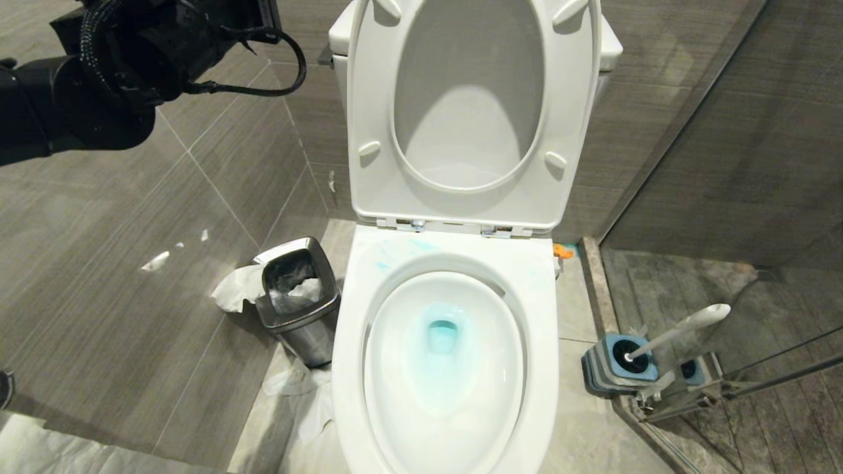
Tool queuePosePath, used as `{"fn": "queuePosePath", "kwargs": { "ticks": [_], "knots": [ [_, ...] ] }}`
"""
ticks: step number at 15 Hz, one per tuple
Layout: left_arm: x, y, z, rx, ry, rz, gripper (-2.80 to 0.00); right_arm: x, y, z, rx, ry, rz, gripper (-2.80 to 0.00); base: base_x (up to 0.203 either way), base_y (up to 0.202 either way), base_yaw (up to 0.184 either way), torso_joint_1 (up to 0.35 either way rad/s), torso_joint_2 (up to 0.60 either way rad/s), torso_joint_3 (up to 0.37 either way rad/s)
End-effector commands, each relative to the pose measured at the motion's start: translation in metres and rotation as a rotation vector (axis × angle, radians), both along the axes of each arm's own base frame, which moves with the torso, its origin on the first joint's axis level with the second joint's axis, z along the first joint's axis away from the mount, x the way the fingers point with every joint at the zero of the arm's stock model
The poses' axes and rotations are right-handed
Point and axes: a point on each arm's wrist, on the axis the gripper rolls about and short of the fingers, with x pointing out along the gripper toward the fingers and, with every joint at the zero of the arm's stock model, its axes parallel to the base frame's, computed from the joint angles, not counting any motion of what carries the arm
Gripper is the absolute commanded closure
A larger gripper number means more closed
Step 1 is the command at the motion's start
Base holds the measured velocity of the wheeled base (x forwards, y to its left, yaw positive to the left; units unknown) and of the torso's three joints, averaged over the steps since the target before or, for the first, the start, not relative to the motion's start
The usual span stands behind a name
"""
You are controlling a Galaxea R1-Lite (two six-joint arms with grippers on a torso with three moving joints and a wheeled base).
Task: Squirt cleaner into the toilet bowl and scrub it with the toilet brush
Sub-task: Flush the toilet
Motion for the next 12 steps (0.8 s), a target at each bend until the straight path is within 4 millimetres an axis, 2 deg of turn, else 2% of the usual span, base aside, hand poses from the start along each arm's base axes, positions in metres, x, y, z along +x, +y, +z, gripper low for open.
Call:
{"fn": "queuePosePath", "kwargs": {
  "ticks": [1,7,12],
  "knots": [
    [-0.003,0.002,0.005,-0.002,-0.036,0.014,0.00,0.000,0.000,0.000,0.000,0.001,0.001,0.00,0.000,0.000,0.000,0.002,0.00,-0.140],
    [-0.017,0.007,0.025,-0.024,-0.275,0.078,0.00,0.000,0.000,0.000,0.000,0.001,0.001,0.00,0.000,0.000,0.000,0.003,0.00,-0.190],
    [-0.029,0.011,0.035,-0.019,-0.323,0.103,0.00,0.000,0.000,0.000,0.000,0.001,0.001,0.00,0.000,0.000,0.000,0.003,0.01,-0.195]
  ]
}}
